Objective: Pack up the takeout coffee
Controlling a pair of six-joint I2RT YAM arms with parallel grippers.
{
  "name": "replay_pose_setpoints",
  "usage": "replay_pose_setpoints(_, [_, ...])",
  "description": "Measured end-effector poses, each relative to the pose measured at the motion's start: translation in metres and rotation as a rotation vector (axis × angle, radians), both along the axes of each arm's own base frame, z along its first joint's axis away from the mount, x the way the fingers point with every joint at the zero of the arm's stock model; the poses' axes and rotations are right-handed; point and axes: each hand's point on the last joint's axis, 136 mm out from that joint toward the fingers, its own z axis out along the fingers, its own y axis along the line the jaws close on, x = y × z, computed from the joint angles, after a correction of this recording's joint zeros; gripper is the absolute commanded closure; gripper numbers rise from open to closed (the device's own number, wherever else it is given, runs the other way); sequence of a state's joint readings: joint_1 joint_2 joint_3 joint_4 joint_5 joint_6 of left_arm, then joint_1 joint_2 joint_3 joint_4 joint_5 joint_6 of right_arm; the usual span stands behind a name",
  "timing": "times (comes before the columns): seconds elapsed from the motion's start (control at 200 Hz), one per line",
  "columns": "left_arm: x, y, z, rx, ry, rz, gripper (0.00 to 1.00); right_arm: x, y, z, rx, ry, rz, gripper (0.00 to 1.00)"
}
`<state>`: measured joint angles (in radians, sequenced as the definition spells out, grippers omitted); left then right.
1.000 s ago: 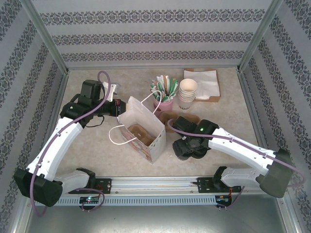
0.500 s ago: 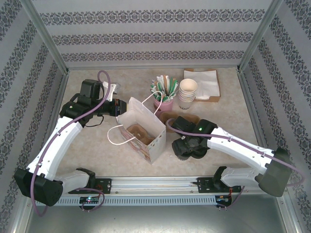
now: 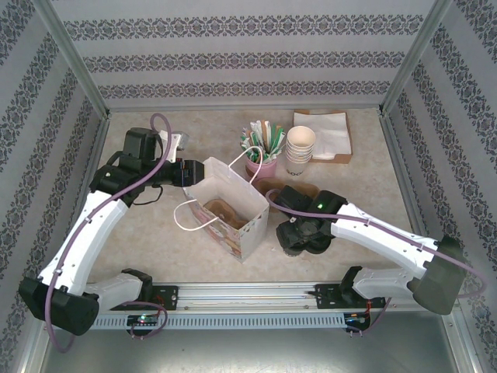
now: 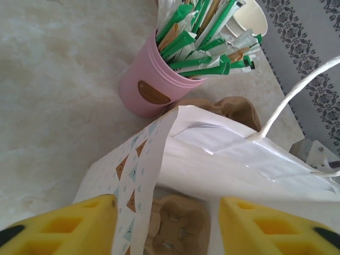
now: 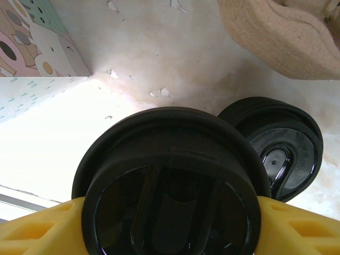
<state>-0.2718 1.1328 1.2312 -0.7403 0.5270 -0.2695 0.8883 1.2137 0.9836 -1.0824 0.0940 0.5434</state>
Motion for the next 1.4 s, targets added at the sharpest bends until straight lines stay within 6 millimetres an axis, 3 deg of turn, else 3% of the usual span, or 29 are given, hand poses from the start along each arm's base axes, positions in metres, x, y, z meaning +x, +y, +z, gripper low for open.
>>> replay_pose_setpoints(0.22, [-0.001,0.007,0.007,0.009,-0.028,0.043,0.41,0.003,0.003,0.019,0.034,-0.027,-0.003,0.31])
replay_pose_setpoints(0.525, [-0.002,0.030,0.029,0.036,-0.111,0.167,0.39,0.009,0.003,0.072,0.121,-0.130,-0.019,0.31])
replay_pose_setpoints(0.794, [-0.008,0.041,0.048,0.027,-0.165,0.230,0.39,0.018,-0.013,0.136,0.209,-0.286,-0.066,0.32])
replay_pose_setpoints(1.064, [-0.005,0.040,0.045,0.021,-0.146,0.238,0.39,0.021,-0.028,0.214,0.297,-0.458,-0.063,0.33])
replay_pose_setpoints(1.239, [0.000,0.039,0.034,0.031,-0.100,0.240,0.39,0.027,-0.024,0.257,0.327,-0.536,-0.025,0.33])
replay_pose_setpoints(1.404, [-0.001,0.038,0.027,0.039,-0.072,0.235,0.39,0.037,-0.010,0.280,0.332,-0.561,0.022,0.34])
